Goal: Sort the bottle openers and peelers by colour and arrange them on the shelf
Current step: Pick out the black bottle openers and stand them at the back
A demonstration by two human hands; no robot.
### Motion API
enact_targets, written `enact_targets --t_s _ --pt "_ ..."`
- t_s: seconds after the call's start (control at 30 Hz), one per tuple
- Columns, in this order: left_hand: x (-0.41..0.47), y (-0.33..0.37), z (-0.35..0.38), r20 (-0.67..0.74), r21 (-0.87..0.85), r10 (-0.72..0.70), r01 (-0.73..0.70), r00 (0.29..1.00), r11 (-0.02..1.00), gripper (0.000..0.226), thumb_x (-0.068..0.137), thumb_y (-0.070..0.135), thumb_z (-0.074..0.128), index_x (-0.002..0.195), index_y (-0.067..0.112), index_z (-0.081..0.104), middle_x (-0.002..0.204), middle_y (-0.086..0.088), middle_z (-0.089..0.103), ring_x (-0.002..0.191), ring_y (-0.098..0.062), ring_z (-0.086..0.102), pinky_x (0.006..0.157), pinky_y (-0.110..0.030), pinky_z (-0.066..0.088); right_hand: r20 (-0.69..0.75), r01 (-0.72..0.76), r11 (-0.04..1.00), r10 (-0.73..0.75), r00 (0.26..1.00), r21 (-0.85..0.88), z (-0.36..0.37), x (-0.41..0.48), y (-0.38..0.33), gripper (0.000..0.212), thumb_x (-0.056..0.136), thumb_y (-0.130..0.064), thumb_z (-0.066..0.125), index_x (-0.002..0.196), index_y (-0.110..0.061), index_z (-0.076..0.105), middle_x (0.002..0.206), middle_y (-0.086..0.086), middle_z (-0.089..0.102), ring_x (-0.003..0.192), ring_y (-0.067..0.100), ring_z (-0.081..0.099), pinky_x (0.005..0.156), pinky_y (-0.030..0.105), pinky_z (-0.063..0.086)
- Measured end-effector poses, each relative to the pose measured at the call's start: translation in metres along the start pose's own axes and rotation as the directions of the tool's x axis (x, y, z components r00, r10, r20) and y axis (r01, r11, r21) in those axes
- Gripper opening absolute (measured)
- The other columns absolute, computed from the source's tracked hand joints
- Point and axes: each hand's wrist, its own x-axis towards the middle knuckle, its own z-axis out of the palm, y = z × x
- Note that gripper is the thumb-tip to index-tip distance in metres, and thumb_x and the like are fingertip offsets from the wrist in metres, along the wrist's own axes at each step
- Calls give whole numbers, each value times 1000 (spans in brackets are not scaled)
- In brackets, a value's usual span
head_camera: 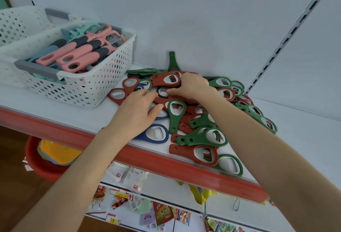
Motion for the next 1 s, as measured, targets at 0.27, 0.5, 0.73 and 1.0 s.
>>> enact_targets --t_s 0.27,0.5,0.73,1.0 --pt "0 -4 0 -13 -35 -16 15 1000 999 44 93 31 49 130 8 50 128 -10 53 121 -24 46 97 -32 35 -14 -64 972 69 998 225 -4 5 3 38 78 -22 65 59 -14 33 59 0 41 63 23 46 46 25 27" --pt "5 -2 -3 -51 -116 -15 9 999 993 42 93 30 50 130 10 51 129 -8 53 121 -21 46 96 -27 34 -89 14 664 80 993 748 -28 -9 33 15 82 -20 69 93 -12 62 70 -3 55 62 7 51 51 12 41" --pt "18 19 -10 -161 -416 -58 -14 985 909 33 91 27 55 119 11 60 112 1 64 101 -6 59 86 -12 40 -17 12 152 37 999 988 -47 -32 39 4 88 -12 61 85 -10 61 72 2 66 66 16 65 68 28 54" --pt "27 55 -12 -171 -661 -142 -7 975 751 22 82 24 68 100 18 57 86 9 64 83 -7 64 74 -20 51 58 -68 -82 -124 991 994 -37 -55 4 11 94 -15 52 90 -5 56 79 11 63 68 21 62 60 28 55"
